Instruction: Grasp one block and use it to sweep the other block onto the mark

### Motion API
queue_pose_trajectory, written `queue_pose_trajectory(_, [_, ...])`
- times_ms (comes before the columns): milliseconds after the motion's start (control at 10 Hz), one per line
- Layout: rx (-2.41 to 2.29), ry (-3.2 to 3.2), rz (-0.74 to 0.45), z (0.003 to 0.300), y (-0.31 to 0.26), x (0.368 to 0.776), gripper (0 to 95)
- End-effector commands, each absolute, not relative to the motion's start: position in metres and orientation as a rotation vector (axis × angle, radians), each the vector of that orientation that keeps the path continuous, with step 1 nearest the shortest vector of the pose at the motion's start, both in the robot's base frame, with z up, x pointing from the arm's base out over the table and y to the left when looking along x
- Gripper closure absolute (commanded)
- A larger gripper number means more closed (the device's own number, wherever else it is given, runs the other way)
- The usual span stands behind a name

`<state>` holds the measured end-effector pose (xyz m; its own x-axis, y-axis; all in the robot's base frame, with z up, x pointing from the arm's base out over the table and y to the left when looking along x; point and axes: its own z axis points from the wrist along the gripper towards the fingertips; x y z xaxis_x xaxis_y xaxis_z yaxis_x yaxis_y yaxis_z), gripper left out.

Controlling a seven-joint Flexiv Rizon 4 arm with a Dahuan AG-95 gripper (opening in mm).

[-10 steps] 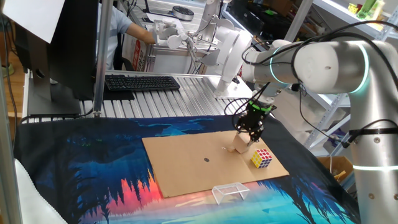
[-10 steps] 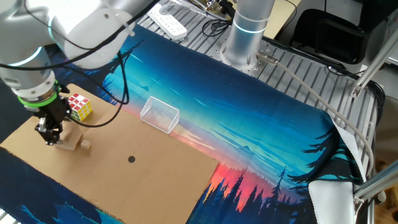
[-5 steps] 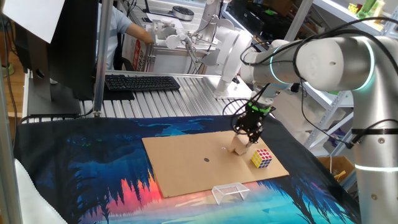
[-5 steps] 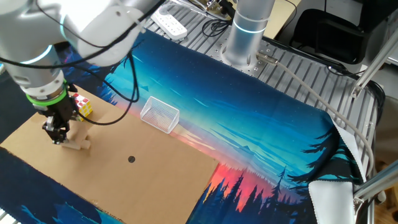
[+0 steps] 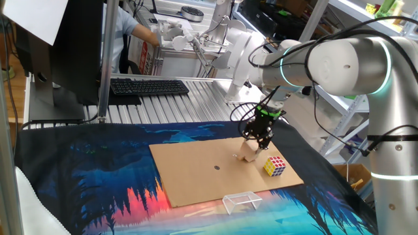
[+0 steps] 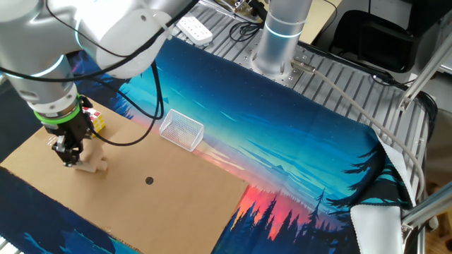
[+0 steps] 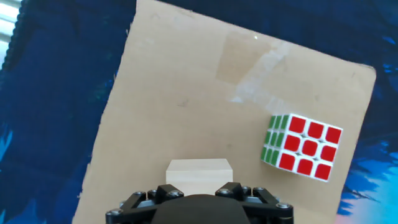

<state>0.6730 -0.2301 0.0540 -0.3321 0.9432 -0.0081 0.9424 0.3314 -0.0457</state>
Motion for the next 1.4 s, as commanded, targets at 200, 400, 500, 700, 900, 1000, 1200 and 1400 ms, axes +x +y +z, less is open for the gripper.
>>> queue_pose_trajectory(200, [-1.810,-2.542,0.066,0.056,-0.220,0.665,95.0])
queue_pose_trajectory(400, [-1.811,-2.540,0.059,0.055,-0.211,0.659,95.0])
queue_pose_trajectory(500, [-1.815,-2.538,0.058,0.054,-0.209,0.657,95.0])
queue_pose_trajectory(700, [-1.821,-2.533,0.054,0.052,-0.203,0.654,95.0])
queue_pose_trajectory(900, [-1.832,-2.521,0.047,0.054,-0.191,0.649,95.0])
queue_pose_trajectory(1000, [-1.833,-2.521,0.048,0.055,-0.187,0.647,95.0])
queue_pose_trajectory(1200, [-1.842,-2.520,0.046,0.053,-0.176,0.640,95.0])
queue_pose_trajectory(1400, [-1.851,-2.518,0.042,0.051,-0.170,0.637,95.0])
